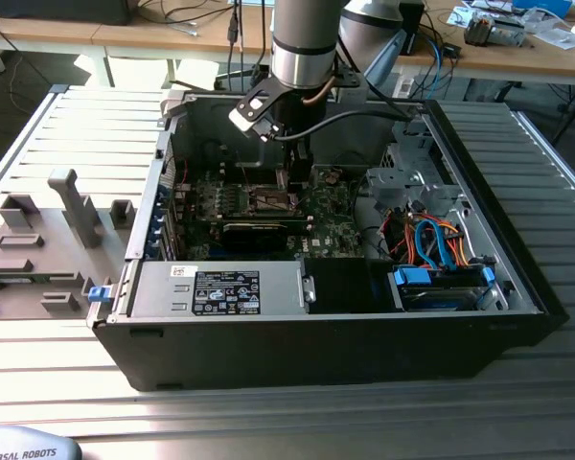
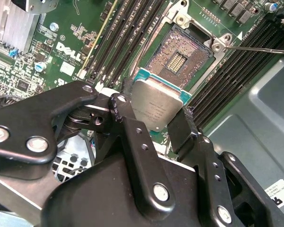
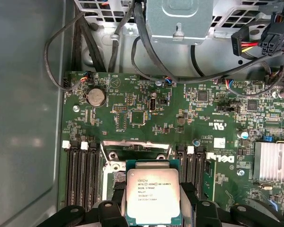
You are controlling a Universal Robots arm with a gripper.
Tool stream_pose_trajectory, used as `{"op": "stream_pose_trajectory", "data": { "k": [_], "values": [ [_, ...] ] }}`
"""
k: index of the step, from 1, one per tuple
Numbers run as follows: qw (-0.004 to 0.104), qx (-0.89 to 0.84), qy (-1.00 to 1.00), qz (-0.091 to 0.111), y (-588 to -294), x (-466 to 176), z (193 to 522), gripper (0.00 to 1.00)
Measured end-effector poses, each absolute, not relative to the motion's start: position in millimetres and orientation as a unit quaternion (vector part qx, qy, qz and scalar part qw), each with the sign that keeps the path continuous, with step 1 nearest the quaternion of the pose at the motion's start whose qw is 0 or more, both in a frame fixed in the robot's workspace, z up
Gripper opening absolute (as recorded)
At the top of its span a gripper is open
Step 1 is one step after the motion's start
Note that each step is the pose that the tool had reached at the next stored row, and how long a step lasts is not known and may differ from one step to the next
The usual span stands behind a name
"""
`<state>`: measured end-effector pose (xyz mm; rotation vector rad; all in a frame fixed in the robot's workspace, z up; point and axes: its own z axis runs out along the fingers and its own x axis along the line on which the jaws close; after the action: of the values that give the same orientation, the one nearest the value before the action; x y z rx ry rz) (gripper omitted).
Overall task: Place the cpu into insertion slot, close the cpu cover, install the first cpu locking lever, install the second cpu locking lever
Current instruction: 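Place the cpu into insertion slot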
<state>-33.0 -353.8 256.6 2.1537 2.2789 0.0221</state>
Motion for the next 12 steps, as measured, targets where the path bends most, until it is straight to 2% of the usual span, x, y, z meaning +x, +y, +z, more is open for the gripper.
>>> {"op": "stream_pose_trajectory", "data": {
  "k": [12],
  "values": [
    [0.003, 0.687, 0.727, 0.007, -353.8, -33.0, 253.9, 0.54]
  ]
}}
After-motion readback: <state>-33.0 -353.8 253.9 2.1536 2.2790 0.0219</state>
